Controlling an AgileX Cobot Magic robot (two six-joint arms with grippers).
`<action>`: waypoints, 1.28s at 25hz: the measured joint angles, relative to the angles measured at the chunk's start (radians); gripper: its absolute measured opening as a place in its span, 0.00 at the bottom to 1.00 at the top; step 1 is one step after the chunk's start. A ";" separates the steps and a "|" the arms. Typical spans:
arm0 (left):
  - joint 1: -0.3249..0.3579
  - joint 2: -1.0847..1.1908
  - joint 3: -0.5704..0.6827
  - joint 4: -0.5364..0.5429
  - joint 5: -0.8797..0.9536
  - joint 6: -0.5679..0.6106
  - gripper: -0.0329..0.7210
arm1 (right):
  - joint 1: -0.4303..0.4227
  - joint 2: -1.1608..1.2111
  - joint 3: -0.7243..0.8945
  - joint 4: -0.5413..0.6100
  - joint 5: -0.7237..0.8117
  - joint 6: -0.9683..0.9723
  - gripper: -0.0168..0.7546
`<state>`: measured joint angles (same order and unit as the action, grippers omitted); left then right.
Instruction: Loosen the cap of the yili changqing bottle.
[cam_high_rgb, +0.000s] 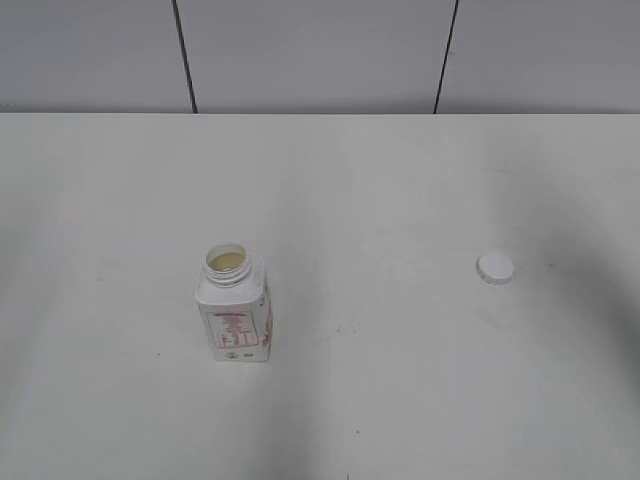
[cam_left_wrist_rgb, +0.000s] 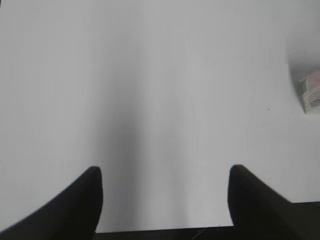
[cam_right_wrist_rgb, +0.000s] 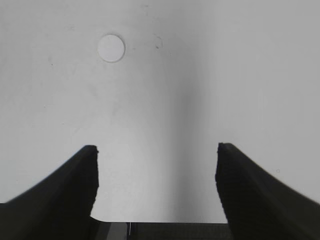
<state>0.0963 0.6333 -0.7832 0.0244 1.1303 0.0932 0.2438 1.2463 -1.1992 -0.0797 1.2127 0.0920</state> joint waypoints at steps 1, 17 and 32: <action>0.000 -0.027 0.001 -0.005 0.007 0.000 0.68 | 0.000 -0.017 0.000 0.000 0.000 0.000 0.77; 0.000 -0.409 0.185 -0.093 -0.012 0.001 0.68 | 0.000 -0.209 0.000 0.000 0.005 -0.001 0.77; 0.000 -0.527 0.259 -0.093 -0.069 0.021 0.68 | 0.000 -0.354 0.010 0.005 0.005 -0.014 0.77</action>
<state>0.0963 0.1064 -0.5243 -0.0683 1.0616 0.1141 0.2438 0.8918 -1.1890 -0.0745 1.2181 0.0784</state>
